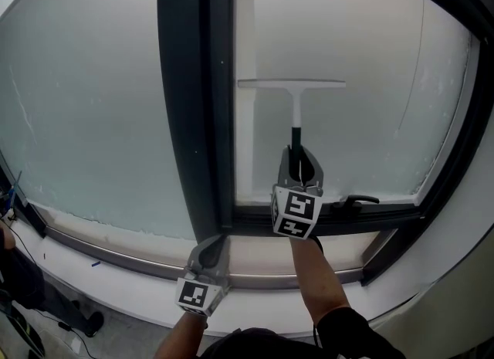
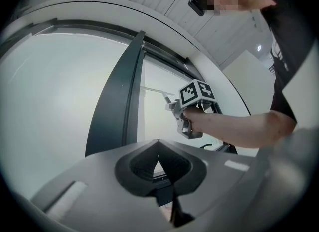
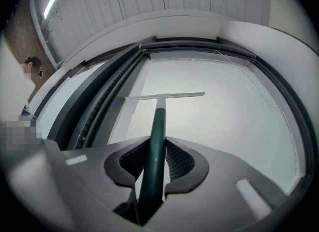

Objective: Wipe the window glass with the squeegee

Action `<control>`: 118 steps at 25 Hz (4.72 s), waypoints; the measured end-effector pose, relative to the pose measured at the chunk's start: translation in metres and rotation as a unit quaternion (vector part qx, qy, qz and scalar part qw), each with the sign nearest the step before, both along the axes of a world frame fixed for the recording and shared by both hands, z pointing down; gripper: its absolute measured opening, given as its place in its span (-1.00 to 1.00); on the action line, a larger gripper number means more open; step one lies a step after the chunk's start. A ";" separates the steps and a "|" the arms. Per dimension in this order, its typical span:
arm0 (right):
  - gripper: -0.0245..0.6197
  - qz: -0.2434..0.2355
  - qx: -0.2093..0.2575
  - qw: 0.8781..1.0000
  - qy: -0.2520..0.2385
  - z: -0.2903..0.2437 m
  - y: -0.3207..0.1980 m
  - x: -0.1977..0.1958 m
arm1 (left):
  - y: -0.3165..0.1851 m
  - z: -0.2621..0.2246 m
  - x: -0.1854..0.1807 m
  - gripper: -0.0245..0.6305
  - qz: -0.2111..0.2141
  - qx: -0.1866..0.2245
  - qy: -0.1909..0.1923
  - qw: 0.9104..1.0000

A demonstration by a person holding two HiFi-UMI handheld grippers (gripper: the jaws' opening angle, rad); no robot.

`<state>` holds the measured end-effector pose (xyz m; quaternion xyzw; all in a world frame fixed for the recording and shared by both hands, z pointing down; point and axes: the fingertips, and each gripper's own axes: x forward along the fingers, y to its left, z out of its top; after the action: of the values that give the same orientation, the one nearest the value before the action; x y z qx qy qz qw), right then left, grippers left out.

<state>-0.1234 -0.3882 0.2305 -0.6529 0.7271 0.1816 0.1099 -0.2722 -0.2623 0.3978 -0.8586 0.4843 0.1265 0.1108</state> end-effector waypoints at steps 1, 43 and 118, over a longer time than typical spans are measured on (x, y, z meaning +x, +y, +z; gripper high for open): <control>-0.63 0.000 -0.003 1.000 0.000 0.003 0.000 0.001 | 0.001 0.000 0.001 -0.93 0.000 -0.002 0.001 1.000; -0.63 -0.001 -0.078 0.997 -0.015 0.095 0.009 -0.007 | 0.003 0.034 0.001 -0.93 0.001 -0.046 0.004 0.999; -0.63 -0.001 -0.184 0.982 -0.047 0.235 0.042 -0.017 | 0.004 0.088 0.005 -0.93 0.008 -0.121 0.002 0.993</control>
<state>-0.1405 -0.3465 0.4651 -0.6694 0.7425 0.0137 0.0214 -0.2676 -0.2587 0.4855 -0.8693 0.4894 0.0697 0.0037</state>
